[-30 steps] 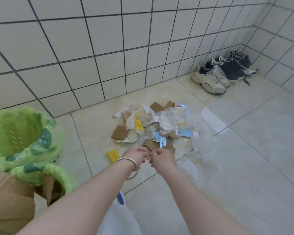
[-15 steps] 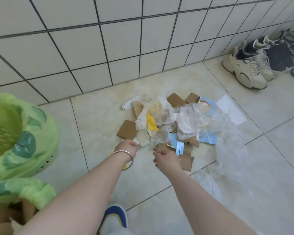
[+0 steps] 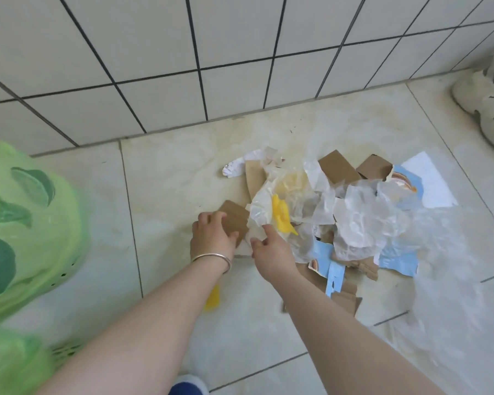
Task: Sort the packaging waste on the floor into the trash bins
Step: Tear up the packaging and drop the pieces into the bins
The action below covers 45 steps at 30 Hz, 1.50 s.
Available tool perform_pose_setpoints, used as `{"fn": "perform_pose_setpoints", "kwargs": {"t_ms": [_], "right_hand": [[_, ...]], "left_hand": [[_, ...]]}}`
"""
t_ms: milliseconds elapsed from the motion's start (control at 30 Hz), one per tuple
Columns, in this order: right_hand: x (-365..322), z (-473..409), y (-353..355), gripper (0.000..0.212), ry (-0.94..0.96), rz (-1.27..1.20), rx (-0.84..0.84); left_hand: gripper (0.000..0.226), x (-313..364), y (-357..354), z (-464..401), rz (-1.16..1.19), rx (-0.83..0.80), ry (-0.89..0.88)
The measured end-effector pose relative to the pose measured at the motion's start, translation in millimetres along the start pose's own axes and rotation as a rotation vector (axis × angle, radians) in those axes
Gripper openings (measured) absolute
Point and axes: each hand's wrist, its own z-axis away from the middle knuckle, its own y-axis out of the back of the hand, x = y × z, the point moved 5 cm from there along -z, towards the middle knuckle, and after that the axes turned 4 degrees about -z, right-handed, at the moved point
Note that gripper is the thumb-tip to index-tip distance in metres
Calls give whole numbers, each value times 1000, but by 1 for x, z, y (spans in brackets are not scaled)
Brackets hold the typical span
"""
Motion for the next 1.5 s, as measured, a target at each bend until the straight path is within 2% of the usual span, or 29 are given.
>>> {"fn": "perform_pose_setpoints", "kwargs": {"t_ms": [167, 267, 367, 500, 567, 633, 700, 800, 933, 1067, 1167, 1300, 1500], "right_hand": [[0, -13, 23, 53, -28, 30, 204], [3, -17, 31, 53, -87, 142, 241], [6, -19, 33, 52, -98, 254, 254], [9, -14, 36, 58, -35, 455, 390], [19, -14, 38, 67, -47, 352, 382], [28, -12, 42, 74, -82, 87, 330], [34, -7, 49, 73, -98, -95, 337], [40, 3, 55, 71, -111, -220, 365], [43, 21, 46, 66, -130, -232, 347], [52, 37, 42, 61, -130, -279, 397], [61, 44, 45, 54, -126, -303, 410], [72, 51, 39, 40, -131, -428, 406], [91, 63, 26, 26, -232, -702, 324]], "left_hand": [[75, 7, -10, -15, 50, 24, -5], [85, 8, -15, -17, -93, 23, 16], [89, 4, -17, -15, -215, 22, 53], [82, -11, -22, -16, -41, -51, 208], [67, -15, -23, -15, 8, -94, 250], [49, -16, -21, -13, 57, -124, 231], [33, -18, -18, -8, 282, -147, 230], [8, -18, -11, 0, 624, -228, 224], [4, -8, -17, 23, 906, -459, 280], [2, -21, -14, 31, 1051, -411, 395], [4, -27, -16, 39, 1059, -433, 404], [7, -17, -27, 57, 900, -548, 278], [4, -4, -38, 72, 737, -488, 153]]}}
